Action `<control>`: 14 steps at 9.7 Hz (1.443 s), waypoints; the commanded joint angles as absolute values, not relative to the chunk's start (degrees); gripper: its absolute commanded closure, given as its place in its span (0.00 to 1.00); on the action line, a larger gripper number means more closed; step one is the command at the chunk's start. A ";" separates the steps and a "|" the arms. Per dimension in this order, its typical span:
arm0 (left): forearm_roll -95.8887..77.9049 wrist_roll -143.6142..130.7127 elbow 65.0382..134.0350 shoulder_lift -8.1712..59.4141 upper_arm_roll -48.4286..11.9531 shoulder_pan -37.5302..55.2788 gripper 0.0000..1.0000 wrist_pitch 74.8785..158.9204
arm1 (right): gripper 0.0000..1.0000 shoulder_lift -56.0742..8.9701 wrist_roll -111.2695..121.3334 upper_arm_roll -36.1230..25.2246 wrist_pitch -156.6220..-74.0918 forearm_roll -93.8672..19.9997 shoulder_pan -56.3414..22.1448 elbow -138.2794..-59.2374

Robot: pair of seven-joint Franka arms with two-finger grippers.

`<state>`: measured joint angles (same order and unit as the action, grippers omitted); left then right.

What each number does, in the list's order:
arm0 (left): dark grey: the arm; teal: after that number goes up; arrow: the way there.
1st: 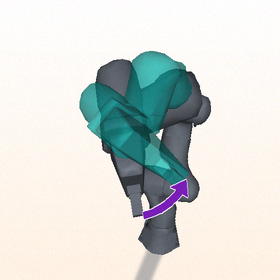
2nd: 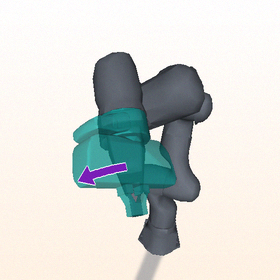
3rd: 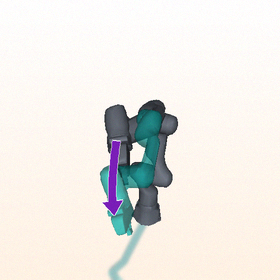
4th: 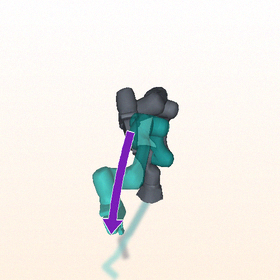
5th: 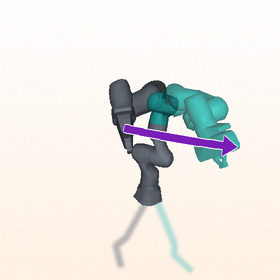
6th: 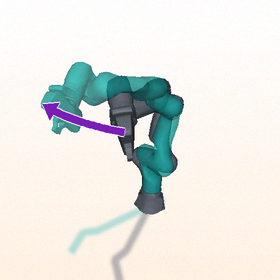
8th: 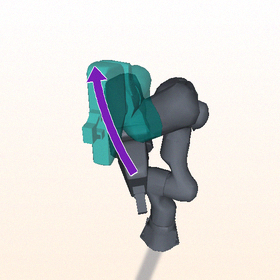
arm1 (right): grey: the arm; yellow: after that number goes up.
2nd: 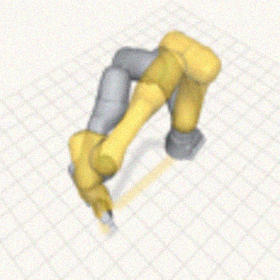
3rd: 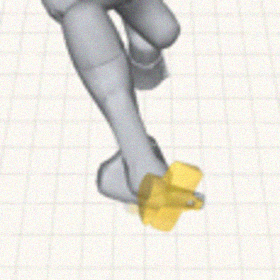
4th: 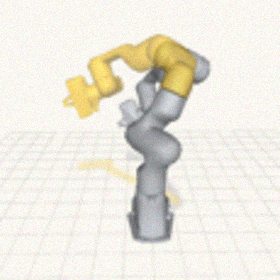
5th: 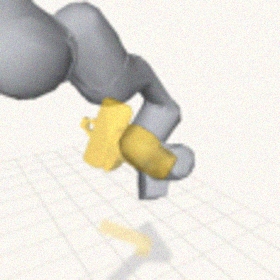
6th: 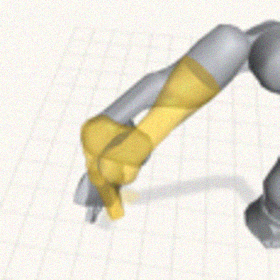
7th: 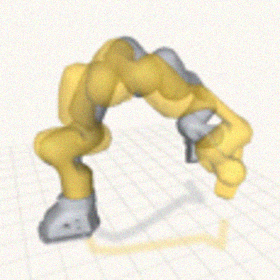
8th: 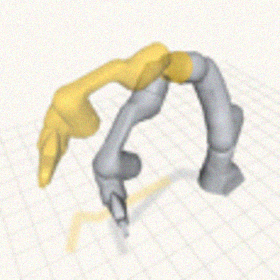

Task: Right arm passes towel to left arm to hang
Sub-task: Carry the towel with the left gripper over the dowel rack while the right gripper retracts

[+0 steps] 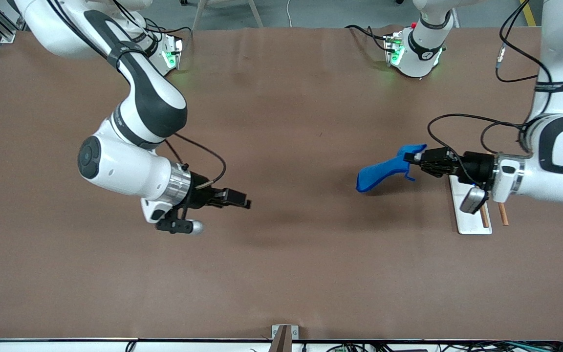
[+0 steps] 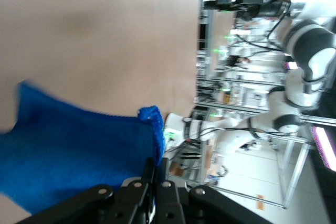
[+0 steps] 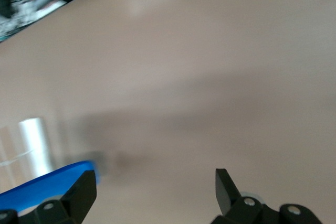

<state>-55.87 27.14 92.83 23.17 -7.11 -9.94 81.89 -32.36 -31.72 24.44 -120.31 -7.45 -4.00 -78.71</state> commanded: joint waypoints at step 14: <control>-12.31 8.09 83.67 16.70 -6.33 -13.27 1.00 83.50 | 0.00 -2.22 -9.23 -2.64 -82.89 3.34 1.74 -82.43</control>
